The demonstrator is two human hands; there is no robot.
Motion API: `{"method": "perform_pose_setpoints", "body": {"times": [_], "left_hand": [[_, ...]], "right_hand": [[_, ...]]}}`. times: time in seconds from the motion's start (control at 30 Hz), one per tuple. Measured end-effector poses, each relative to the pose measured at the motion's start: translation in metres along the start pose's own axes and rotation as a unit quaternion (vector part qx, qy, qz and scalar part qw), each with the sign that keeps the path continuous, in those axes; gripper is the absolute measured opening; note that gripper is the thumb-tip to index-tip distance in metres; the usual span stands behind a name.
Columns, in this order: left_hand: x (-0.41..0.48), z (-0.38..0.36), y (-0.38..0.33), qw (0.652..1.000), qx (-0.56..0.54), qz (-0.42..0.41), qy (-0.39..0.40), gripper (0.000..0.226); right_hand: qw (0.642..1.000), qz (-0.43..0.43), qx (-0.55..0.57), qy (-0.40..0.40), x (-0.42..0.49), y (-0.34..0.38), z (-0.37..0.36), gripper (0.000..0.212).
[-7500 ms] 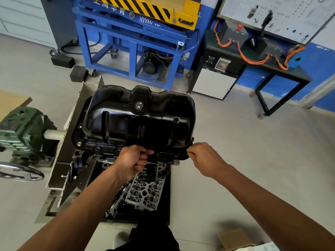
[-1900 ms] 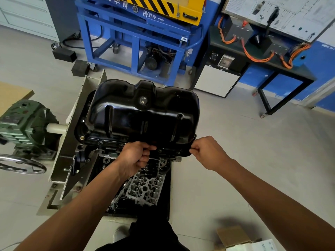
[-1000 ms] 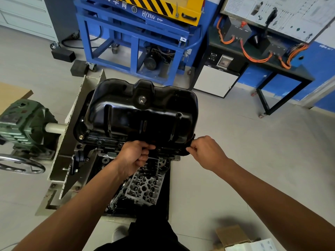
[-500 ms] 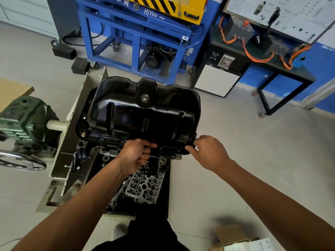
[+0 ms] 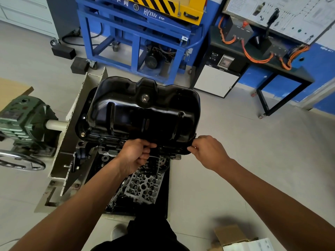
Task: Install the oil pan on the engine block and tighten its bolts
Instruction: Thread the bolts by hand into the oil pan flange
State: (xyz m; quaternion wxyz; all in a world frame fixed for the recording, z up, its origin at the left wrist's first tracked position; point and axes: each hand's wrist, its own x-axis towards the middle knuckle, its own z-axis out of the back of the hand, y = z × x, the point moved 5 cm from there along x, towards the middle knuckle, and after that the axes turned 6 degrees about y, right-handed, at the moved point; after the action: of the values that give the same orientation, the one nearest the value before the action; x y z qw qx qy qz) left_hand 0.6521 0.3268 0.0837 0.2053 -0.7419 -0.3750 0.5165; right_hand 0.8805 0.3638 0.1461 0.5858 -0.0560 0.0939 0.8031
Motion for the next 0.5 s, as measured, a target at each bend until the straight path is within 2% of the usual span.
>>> {"method": "perform_pose_setpoints", "body": {"times": [0.07,0.13,0.23,0.4,0.5], "left_hand": [[-0.0001,-0.0002,0.0000,1.000,-0.001,-0.001,0.000,0.030],[-0.0001,-0.0001,0.0000,1.000,-0.002,-0.002,0.001,0.030],[0.0013,0.0004,0.0004,1.000,0.000,-0.004,0.002,0.030],[0.0031,0.0008,0.0014,1.000,-0.002,0.001,0.004,0.030],[0.0039,0.0015,0.0024,1.000,-0.004,0.004,0.005,0.030]], "right_hand": [[1.000,0.003,-0.012,-0.016,-0.0011,0.0006,0.0007,0.036],[0.999,0.008,0.023,-0.034,-0.0032,0.0016,0.0026,0.028],[0.998,0.018,0.056,-0.018,-0.0014,0.0017,-0.0010,0.019],[1.000,-0.007,-0.002,-0.017,0.0044,-0.0017,-0.0045,0.039],[0.999,-0.003,0.034,-0.034,0.0029,-0.0019,-0.0035,0.029]]}}
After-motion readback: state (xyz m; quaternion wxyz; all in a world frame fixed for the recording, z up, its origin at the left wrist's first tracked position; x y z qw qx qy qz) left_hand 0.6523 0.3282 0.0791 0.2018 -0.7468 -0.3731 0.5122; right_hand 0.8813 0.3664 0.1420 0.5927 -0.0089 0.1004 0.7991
